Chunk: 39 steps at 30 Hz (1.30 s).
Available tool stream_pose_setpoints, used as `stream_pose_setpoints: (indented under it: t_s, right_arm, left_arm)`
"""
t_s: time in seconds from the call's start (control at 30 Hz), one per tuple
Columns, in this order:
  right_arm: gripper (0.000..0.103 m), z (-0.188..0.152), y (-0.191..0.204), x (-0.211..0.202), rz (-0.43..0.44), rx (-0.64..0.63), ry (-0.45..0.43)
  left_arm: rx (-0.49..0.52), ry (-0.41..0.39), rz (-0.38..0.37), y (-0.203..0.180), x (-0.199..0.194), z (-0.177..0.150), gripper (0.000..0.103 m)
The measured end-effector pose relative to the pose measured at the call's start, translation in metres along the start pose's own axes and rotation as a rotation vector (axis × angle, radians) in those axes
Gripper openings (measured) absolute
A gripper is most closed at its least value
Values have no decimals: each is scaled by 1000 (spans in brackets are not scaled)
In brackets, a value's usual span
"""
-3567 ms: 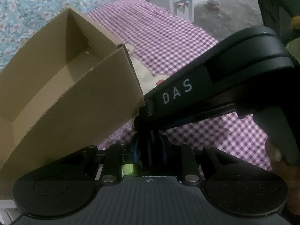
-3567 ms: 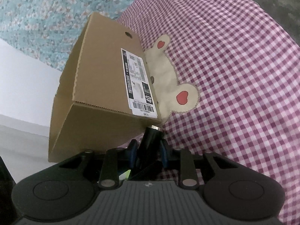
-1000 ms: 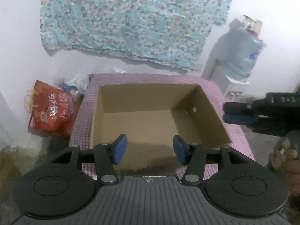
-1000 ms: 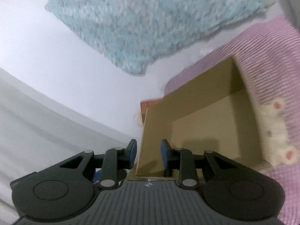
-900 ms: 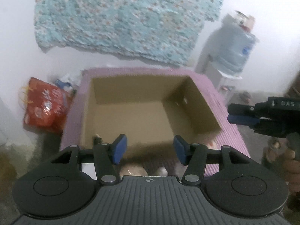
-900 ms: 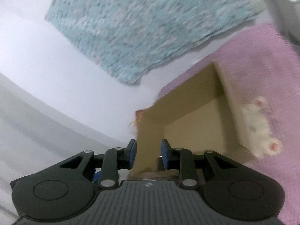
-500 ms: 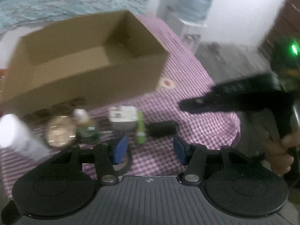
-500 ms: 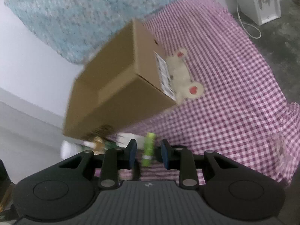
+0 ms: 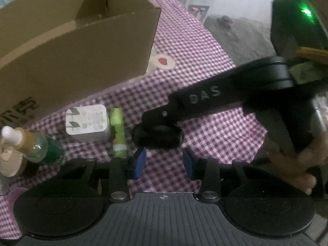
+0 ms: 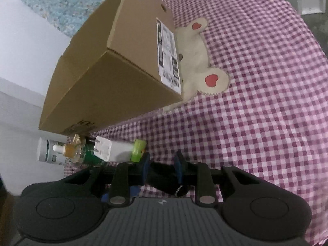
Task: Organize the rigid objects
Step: 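Move the right gripper to the black key fob and grasp it, then carry the black key fob into the box and release it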
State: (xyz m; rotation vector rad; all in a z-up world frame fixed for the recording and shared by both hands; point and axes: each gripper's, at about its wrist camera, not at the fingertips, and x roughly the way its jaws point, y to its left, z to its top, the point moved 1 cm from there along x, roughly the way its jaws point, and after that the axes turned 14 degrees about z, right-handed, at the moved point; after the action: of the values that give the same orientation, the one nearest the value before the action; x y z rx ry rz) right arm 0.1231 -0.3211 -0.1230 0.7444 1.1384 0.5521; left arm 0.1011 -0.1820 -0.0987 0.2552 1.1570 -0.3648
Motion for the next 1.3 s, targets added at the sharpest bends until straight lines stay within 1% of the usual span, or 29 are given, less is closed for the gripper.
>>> stream_pose_setpoints:
  t_s: [0.17,0.27,0.4,0.53,0.73,0.83,0.97,1.13,1.2,1.3]
  right_arm:
    - [28,-10,-8,-5,71,85,46]
    - [28,-17,-13,-7,107,126,66]
    - [28,-25,-18,-2,144,167,73]
    - [28,-23,-16,0,148,166,63]
    - [27,-24,-13,21,152,173,49]
    - [25,-26,-15,21,166,186,38]
    - [18,-30,-22,17,167,212,11]
    - [18,-31,-15,1,180,190,-28]
    - [18,-31,-7,-8,182,175,-49]
    - [18,-29,13,-28,182,125,-87]
  left_arm:
    - [-17,25,-24,1,9,1,39]
    - [-14,33,-18,2,10,1,39]
    - [-15,40,-11,4,12,1,39]
    - [-1,36,12,1,11,2,39]
    - [16,32,25,1,9,0,39]
    - [27,23,36,-2,11,0,39]
    - [38,21,51,-4,9,1,38]
    - [51,-25,62,-8,-10,2,38]
    - [51,-56,65,-10,-22,3,38]
    - [52,-125,73,-11,-47,4,38]
